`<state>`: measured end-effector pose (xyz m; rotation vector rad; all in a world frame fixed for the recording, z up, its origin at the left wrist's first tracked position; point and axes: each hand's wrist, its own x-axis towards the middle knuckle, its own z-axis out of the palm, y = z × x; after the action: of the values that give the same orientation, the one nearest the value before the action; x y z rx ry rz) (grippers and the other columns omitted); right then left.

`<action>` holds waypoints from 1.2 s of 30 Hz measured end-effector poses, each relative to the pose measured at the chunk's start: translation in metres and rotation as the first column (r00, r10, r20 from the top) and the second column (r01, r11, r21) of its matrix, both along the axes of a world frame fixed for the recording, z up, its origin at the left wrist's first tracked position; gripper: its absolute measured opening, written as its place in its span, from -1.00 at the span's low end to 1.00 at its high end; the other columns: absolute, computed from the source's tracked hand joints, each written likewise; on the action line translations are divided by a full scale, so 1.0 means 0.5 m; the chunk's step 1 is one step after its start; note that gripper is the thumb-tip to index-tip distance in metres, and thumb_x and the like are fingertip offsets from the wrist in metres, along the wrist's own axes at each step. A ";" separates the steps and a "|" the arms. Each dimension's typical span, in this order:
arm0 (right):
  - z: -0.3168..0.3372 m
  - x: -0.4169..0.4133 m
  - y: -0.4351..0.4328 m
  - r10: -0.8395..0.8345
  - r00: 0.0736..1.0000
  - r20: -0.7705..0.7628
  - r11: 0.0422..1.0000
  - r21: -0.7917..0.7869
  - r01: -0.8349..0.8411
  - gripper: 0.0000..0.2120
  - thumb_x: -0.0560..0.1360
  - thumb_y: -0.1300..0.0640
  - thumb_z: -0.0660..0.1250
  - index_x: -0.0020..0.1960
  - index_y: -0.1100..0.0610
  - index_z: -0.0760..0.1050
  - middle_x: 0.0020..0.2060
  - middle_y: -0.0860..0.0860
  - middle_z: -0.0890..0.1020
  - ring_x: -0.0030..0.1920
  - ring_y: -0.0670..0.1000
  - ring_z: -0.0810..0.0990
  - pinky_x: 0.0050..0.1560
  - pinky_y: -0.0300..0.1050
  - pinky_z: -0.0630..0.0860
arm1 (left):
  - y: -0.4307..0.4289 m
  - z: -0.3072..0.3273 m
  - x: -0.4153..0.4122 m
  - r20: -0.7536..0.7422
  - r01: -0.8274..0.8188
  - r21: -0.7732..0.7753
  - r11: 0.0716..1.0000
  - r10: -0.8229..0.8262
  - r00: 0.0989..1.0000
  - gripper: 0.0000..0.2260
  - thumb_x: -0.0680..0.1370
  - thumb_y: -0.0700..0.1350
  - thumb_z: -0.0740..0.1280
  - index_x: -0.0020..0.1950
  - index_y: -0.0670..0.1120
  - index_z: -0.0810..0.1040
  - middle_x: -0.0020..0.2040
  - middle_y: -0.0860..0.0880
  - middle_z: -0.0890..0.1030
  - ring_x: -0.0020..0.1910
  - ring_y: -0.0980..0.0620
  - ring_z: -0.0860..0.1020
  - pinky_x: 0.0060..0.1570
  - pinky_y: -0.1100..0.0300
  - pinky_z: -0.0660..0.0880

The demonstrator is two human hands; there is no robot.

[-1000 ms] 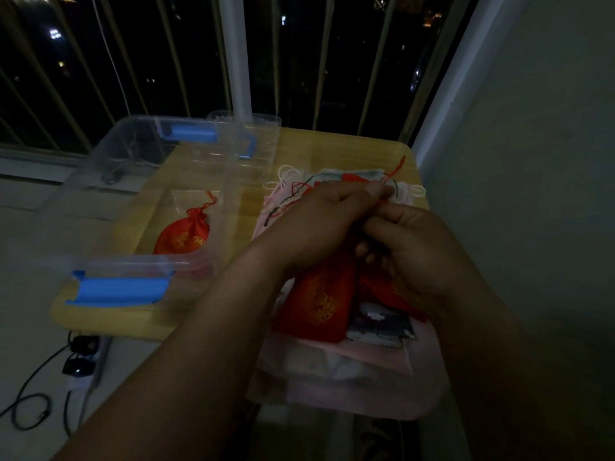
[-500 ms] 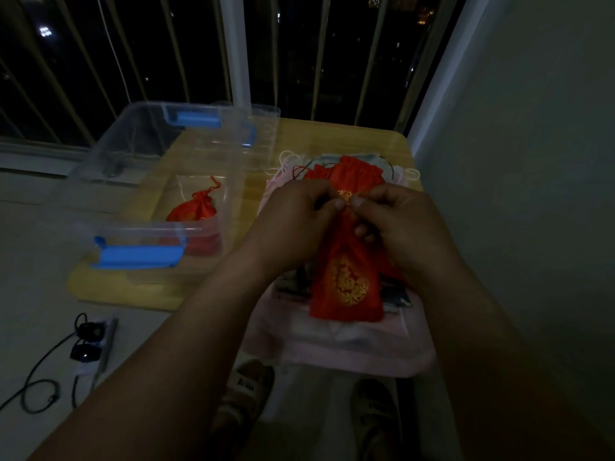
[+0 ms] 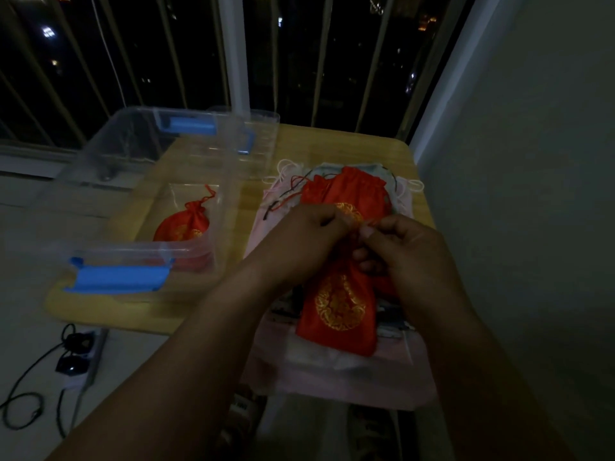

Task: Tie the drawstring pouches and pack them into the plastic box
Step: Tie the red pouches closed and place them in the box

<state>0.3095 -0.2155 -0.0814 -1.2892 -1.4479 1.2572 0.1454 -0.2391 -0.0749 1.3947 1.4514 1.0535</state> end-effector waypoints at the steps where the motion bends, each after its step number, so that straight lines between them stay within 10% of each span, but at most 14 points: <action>1: -0.001 0.003 0.001 0.018 1.000 -0.001 1.000 -0.003 -0.018 -0.90 0.61 0.16 0.38 -0.06 0.14 0.63 -0.30 0.08 0.71 -0.31 -0.04 0.67 -0.23 -0.16 0.56 | -0.001 -0.002 -0.003 -0.005 0.010 0.000 1.000 -0.010 1.000 -0.74 0.67 -0.04 0.31 -0.09 -0.18 0.64 -0.29 -0.03 0.59 -0.35 0.09 0.46 -0.26 0.09 0.40; 28: 0.022 0.017 0.023 0.174 0.984 -0.036 0.985 -0.005 -0.174 -0.88 0.61 0.19 0.37 -0.04 0.17 0.65 -0.32 0.11 0.67 -0.30 0.00 0.63 -0.19 -0.11 0.54 | 0.005 -0.013 -0.024 -0.052 0.097 0.198 0.975 -0.089 0.995 -0.87 0.56 -0.18 0.47 0.11 -0.07 0.66 -0.08 0.05 0.69 -0.10 0.23 0.64 -0.09 0.36 0.53; 36: 0.019 0.002 0.017 0.051 0.973 0.224 0.955 0.274 -0.114 -0.85 0.57 0.16 0.44 -0.16 0.01 0.67 -0.30 -0.02 0.70 -0.25 -0.06 0.67 -0.21 -0.18 0.54 | 0.013 -0.019 -0.020 -0.257 0.044 0.218 0.975 0.014 0.966 -0.93 0.59 -0.07 0.44 -0.05 -0.04 0.63 -0.16 0.03 0.67 -0.19 0.11 0.63 -0.14 -0.01 0.59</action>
<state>0.3106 -0.2071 -0.0720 -1.2047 -1.7817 0.9380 0.1357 -0.2328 -0.0846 1.7541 1.5392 1.0823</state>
